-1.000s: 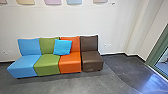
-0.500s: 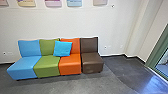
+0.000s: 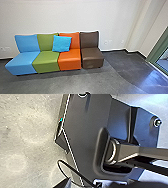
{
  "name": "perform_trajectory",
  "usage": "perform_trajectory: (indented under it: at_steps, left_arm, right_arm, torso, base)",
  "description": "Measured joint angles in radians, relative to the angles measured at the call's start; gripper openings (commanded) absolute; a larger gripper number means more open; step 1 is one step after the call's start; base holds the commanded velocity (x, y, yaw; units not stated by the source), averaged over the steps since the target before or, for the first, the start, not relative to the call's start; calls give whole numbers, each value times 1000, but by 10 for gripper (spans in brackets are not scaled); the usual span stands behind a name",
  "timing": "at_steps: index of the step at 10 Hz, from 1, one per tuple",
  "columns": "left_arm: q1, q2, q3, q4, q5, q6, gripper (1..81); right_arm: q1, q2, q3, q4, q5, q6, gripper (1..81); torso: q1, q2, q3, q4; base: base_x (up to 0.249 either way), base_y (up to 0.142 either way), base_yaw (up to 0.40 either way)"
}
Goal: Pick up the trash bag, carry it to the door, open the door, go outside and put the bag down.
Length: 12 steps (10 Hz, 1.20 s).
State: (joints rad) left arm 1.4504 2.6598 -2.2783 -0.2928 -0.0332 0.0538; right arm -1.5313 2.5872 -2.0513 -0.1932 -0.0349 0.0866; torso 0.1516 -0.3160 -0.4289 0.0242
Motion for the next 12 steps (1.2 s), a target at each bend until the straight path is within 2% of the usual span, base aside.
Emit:
perform_trajectory:
  at_steps: [1,4,7,12]
  left_arm:
    - [-23,-1,0,-7,13,0,811]
    - [-67,-5,2,-23,44,0,811]
    - [-137,-7,5,-88,173,1,811]
    - [-167,-14,5,-96,193,1,811]
  right_arm:
    - [5,-20,20,2,1,0,811]
    - [12,-95,75,6,1,4,811]
    - [21,-155,139,26,0,5,811]
    - [32,-267,269,37,-3,5,811]
  torso:
    - [17,-26,-23,0]
    - [76,-117,-40,0]
    - [144,-225,-41,0]
    - [257,-404,-42,0]
  base:
    - [0,0,0]
    - [0,0,0]
    - [0,0,0]
    - [0,0,0]
